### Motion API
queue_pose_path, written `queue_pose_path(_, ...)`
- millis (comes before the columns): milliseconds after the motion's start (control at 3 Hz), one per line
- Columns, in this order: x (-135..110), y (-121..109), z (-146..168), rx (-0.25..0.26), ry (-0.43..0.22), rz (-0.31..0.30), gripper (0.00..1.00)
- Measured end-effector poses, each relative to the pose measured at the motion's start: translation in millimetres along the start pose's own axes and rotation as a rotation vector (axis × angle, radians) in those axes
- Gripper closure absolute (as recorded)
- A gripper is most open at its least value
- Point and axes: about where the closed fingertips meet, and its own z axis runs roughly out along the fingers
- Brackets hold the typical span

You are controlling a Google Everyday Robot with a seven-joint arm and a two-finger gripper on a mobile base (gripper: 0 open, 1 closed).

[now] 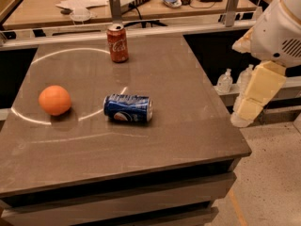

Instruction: Place pepsi can upright

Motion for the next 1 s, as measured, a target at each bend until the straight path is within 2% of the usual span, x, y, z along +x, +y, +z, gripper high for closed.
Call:
queue_pose_path(333,-44,8,34,-0.058,-0.037,-0.008,0.00)
queue_pose_path(667,-54,12,37,-0.064,-0.037,-0.025,0.00)
queue_pose_path(1000,-96,27,56,-0.089,-0.028,-0.101,0.00)
